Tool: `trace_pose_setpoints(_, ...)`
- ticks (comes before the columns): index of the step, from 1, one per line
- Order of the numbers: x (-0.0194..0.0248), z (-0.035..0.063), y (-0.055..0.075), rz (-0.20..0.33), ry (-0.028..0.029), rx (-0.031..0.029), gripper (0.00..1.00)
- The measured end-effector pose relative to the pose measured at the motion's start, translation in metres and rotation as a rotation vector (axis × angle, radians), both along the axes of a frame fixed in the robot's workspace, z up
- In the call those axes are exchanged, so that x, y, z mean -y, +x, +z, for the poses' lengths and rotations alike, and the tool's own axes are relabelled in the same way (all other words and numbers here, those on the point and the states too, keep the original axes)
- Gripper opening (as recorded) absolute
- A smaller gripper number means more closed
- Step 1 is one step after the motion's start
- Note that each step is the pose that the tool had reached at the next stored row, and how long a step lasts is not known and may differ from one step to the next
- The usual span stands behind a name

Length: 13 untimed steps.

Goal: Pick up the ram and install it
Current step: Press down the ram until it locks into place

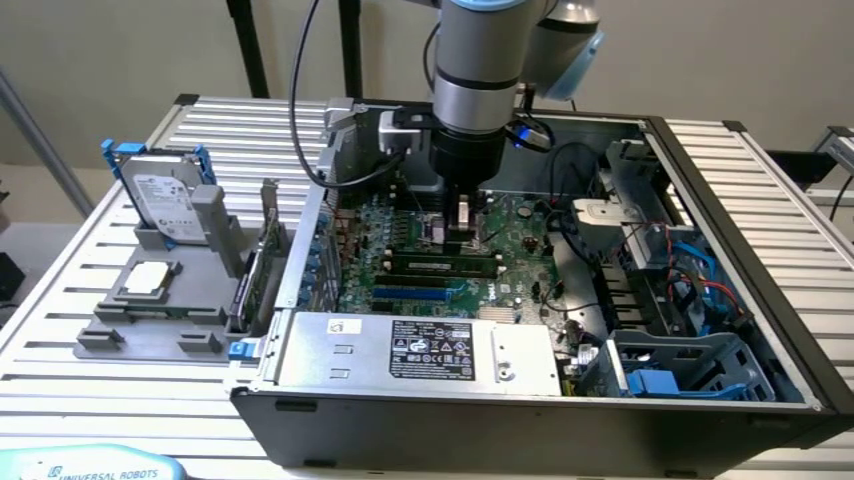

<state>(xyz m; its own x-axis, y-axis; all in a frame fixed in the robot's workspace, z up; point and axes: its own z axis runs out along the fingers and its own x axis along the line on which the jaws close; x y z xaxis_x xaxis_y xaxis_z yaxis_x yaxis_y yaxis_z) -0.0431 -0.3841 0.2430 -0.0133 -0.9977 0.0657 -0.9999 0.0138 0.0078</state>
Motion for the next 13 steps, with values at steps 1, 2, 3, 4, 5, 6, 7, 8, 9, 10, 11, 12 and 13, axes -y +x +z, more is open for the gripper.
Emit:
trace_pose_setpoints(1,-0.0002,-0.0006,0.0,0.0,0.0001,0.0001,0.11)
trace_pose_setpoints(2,-0.0004,-0.0014,-0.001,0.0,0.0,0.0,0.11)
trace_pose_setpoints(3,-0.0006,-0.0024,-0.001,0.0,0.0,0.0001,0.11)
trace_pose_setpoints(4,-0.0007,-0.0034,-0.002,0.0,-0.0001,0.0001,0.11)
trace_pose_setpoints(5,-0.0008,-0.0046,-0.002,0.0,-0.0001,0.0001,0.11)
trace_pose_setpoints(6,-0.0008,-0.0056,-0.002,0.0,-0.0002,0.0001,0.11)
trace_pose_setpoints(7,-0.0009,-0.0066,-0.002,0.0,-0.0003,0.0001,0.11)
trace_pose_setpoints(8,-0.0009,-0.0075,-0.002,0.0,-0.0006,0.0001,0.11)
trace_pose_setpoints(9,-0.0009,-0.0083,-0.002,0.0,-0.001,0.0001,0.11)
trace_pose_setpoints(10,-0.0009,-0.0092,-0.002,0.0,-0.0012,0.0001,0.11)
trace_pose_setpoints(11,-0.0009,-0.0101,-0.002,0.0,-0.0014,0.0001,0.11)
trace_pose_setpoints(12,-0.0009,-0.0111,-0.002,0.0,-0.0015,0.0001,0.11)
trace_pose_setpoints(13,-0.0009,-0.0121,-0.002,0.0,-0.0015,0.0001,0.11)
